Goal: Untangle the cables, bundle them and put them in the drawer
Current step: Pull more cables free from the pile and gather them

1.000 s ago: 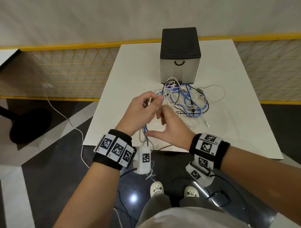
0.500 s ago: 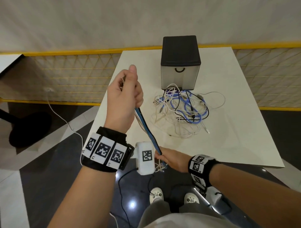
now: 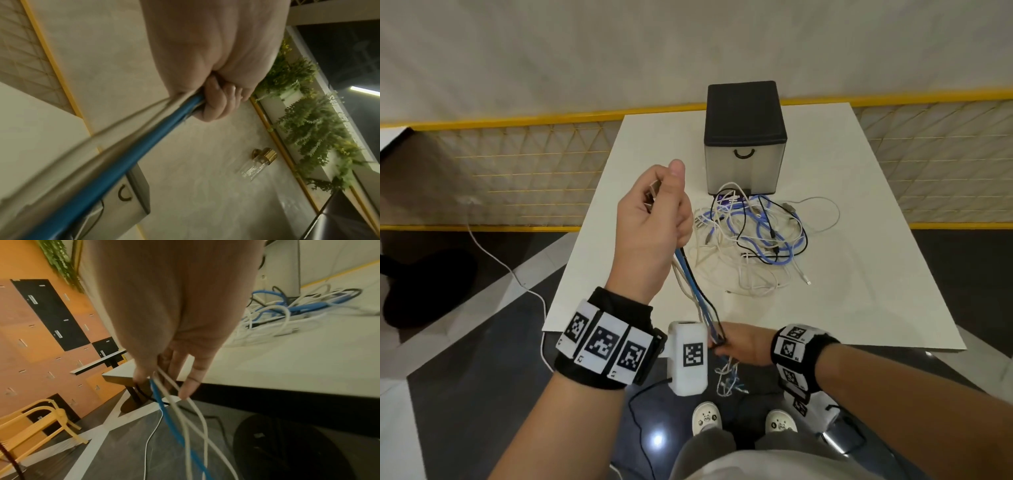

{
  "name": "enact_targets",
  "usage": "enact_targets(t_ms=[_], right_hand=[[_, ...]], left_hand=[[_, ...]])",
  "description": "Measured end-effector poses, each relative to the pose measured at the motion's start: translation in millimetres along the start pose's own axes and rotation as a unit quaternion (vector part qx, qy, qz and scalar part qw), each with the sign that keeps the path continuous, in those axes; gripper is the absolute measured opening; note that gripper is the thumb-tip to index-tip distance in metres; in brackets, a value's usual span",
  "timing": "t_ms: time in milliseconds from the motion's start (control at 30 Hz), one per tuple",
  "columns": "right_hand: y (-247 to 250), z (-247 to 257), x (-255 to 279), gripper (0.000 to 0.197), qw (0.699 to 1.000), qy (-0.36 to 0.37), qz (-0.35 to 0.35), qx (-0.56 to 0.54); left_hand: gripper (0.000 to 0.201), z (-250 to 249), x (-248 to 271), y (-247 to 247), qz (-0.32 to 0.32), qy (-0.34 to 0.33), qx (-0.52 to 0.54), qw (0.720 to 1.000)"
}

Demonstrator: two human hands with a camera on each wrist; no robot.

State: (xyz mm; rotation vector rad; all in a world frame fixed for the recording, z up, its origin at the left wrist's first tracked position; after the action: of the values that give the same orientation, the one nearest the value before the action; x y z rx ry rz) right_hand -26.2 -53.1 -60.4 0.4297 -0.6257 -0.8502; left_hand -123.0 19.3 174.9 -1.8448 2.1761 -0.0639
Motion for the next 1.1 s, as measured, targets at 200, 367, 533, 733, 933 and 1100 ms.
enact_targets(t_ms=[200, 367, 533, 733, 933, 1100], right_hand=[[58.1, -19.1, 20.1, 0.028, 0.998, -0.021, -0.058, 0.027], [151.3, -50.6, 15.7, 0.017, 0.923, -0.080, -0.377, 0.001], [198.3, -61.2, -17.0, 0.024, 0.883, -0.158, -0.441, -0.022], [220.3, -65.0, -55.3, 0.030, 0.912, -0.201, -0.349, 0.081], [223.0, -73.2, -55.1, 0.037, 0.912, -0.252, -0.275, 0.171], [222.0, -77.2, -53.2, 0.031, 0.911, -0.243, -0.281, 0.176]], left_hand=[[0.042, 38.0, -5.5, -4.2, 0.028, 0.047, -0.093, 0.994], [0.044, 73.9, -5.4, -11.6, 0.011, 0.106, -0.129, 0.986], [0.047, 82.1, -19.3, -12.3, -0.027, 0.120, -0.134, 0.983], [0.048, 85.7, -29.8, 1.8, -0.058, 0.128, -0.141, 0.980], [0.051, 85.3, -36.0, 16.7, -0.092, 0.139, -0.151, 0.974], [0.048, 83.0, -42.7, 12.8, -0.094, 0.124, -0.151, 0.976]])
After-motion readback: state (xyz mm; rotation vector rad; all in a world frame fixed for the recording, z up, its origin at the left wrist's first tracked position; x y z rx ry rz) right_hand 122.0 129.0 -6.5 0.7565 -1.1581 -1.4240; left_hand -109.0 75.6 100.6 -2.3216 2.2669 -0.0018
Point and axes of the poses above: each hand's wrist, its own x-axis away from the middle knuckle, its own y-axis out of the back of the hand, z = x × y, the point moved 5 cm from there along -x, towards the middle knuckle, and after that the axes turned 6 degrees about -z, right-handed, at the moved point
